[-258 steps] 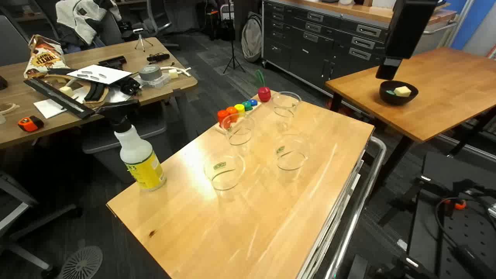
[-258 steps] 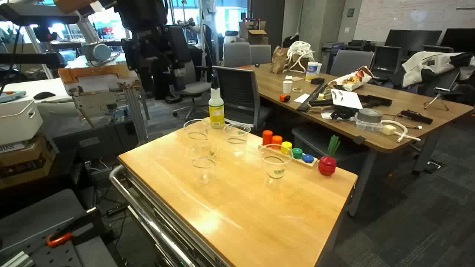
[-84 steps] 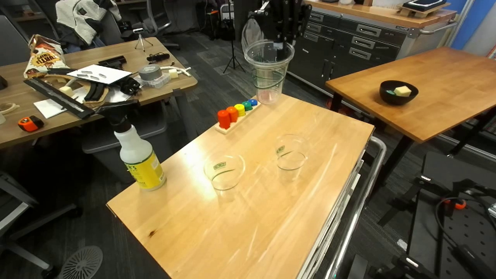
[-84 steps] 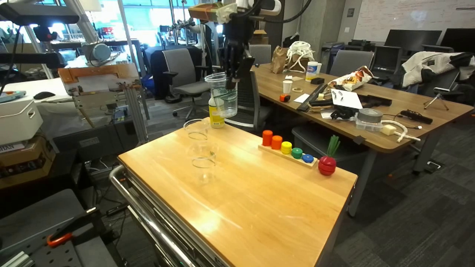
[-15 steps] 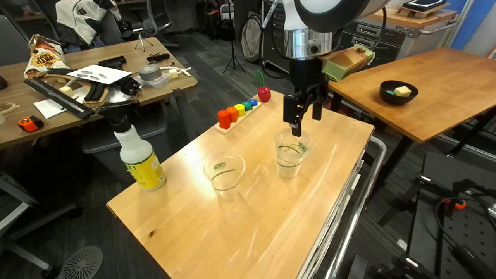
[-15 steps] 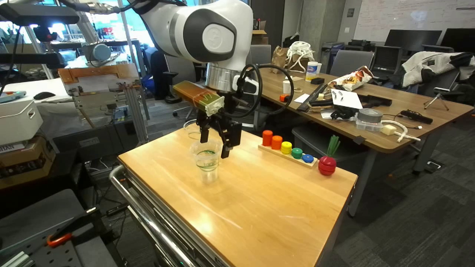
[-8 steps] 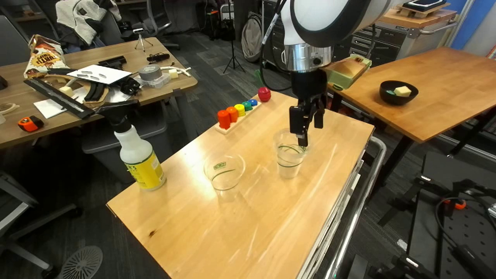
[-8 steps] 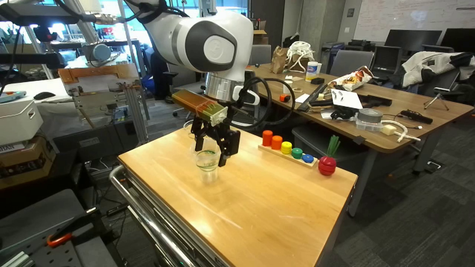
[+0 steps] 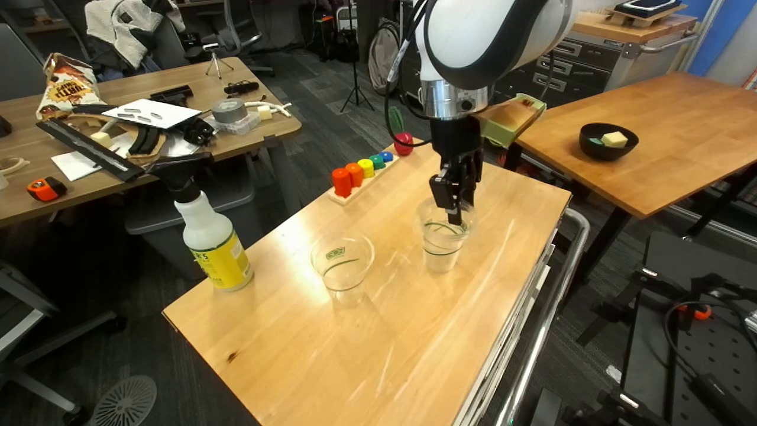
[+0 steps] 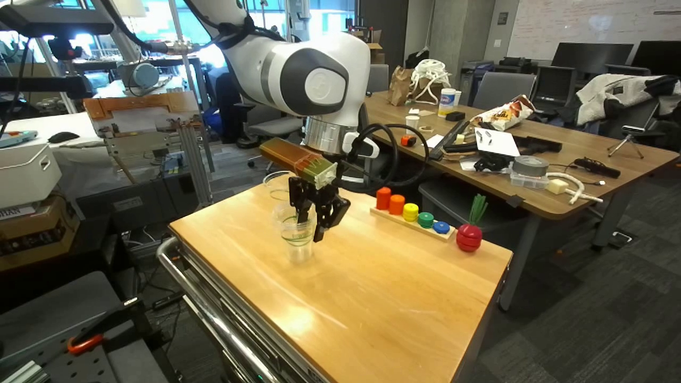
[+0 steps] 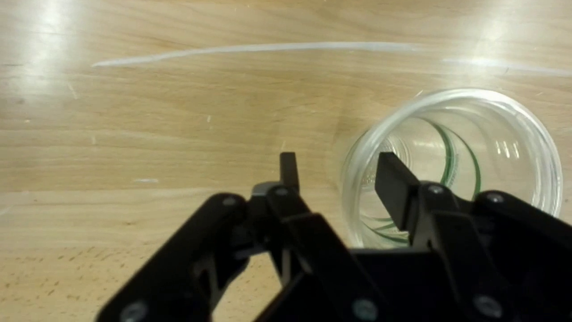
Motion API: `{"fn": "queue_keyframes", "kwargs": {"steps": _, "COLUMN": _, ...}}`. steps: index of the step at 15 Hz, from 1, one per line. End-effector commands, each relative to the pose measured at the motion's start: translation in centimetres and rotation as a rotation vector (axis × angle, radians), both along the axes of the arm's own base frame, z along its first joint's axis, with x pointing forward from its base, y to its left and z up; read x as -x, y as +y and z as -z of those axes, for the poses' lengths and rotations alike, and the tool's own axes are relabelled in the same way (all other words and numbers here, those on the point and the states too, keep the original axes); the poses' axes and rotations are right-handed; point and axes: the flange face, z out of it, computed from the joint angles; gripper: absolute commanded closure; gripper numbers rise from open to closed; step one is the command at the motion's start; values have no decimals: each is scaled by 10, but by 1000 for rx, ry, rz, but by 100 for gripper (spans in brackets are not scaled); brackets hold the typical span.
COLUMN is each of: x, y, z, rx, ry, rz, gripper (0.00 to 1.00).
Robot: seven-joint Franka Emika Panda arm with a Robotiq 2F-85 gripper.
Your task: Stack the cups from right to left
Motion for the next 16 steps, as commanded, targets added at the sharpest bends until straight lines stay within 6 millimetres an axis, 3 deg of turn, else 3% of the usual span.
{"fn": "queue_keyframes", "kwargs": {"steps": 1, "x": -15, "y": -2, "z": -3, "rx": -21, "ry": -20, "rz": 23, "gripper": 83}}
{"fn": "queue_keyframes", "kwargs": {"steps": 3, "x": -18, "y": -3, "z": -4, "rx": -11, "ry": -24, "rz": 31, "gripper": 97}}
{"fn": "queue_keyframes", "kwargs": {"steps": 9, "x": -22, "y": -13, "z": -18, "rx": 7, "ry": 7, "rz": 79, "gripper": 98}}
{"fn": "queue_keyframes", "kwargs": {"steps": 11, "x": -26, "y": -16, "z": -33, "rx": 8, "ry": 12, "rz": 113, "gripper": 98}}
{"fn": "queue_keyframes", "kwargs": {"steps": 16, "x": -52, "y": -1, "z": -109, "rx": -9, "ry": -17, "rz": 177, "gripper": 98}}
